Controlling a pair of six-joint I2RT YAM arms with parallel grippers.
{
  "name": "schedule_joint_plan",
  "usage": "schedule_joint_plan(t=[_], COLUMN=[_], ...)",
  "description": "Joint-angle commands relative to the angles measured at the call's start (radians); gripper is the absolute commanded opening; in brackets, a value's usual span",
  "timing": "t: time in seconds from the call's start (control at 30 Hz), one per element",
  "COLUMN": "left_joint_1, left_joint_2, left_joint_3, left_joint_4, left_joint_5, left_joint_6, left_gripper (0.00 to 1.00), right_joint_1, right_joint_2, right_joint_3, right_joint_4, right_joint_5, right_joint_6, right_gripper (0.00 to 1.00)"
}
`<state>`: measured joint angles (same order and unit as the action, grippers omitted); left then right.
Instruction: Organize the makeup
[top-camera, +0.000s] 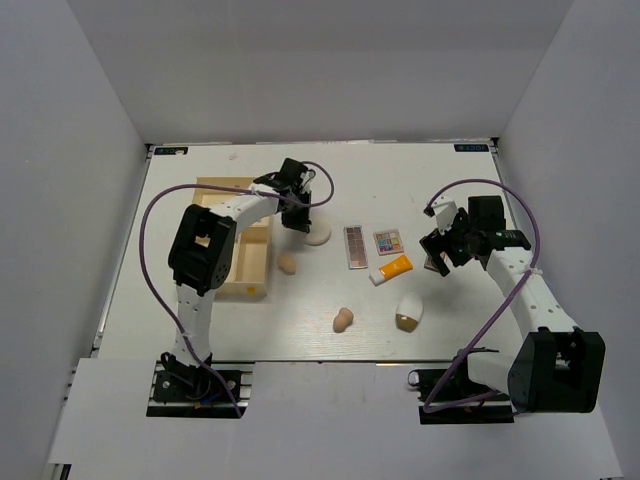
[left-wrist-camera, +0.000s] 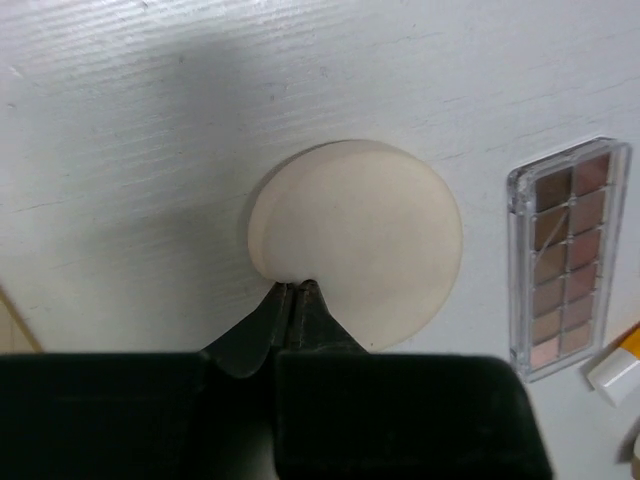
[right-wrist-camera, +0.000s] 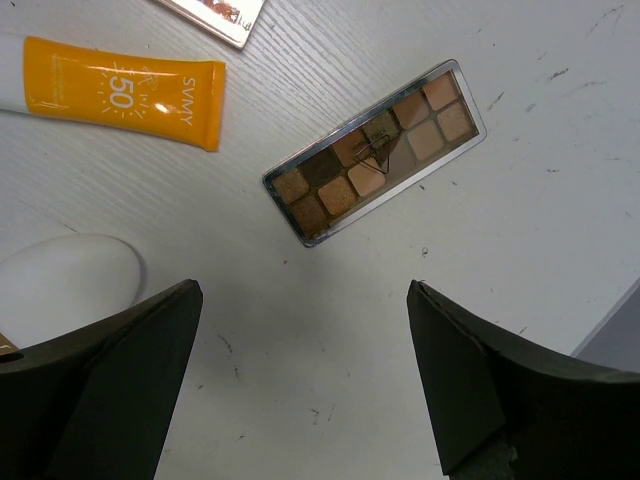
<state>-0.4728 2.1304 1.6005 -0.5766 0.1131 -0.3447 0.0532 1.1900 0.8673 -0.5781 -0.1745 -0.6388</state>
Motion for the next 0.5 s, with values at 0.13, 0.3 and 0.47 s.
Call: schedule_joint_plan(t=[0.13,0.3,0.47], left_joint_1=[0.036,0.098,0.195], left_joint_2=[-0.188,-0.253,-0.290], left_joint_3=[0.049,0.050,0.015], left_joint_4=[0.021,0.000,-0.038], left_joint_5=[-0.030,-0.098,-0.225], left_joint_6=[-0.019,-0.027,-0.045], left_gripper=[0.00,0.00,0.00], right_joint_1=[-0.004,-0.003,-0.003], right_joint_2=[-0.021,-0.024,-0.026], right_joint_3=[-0.010,-0.010,-0.016], right_joint_4=[-0.006,-0.006,-0.003], right_joint_5=[-0.006,-0.005,-0.005], right_joint_6=[0.002,0.001,0.001], right_gripper=[0.89,0.89,0.89])
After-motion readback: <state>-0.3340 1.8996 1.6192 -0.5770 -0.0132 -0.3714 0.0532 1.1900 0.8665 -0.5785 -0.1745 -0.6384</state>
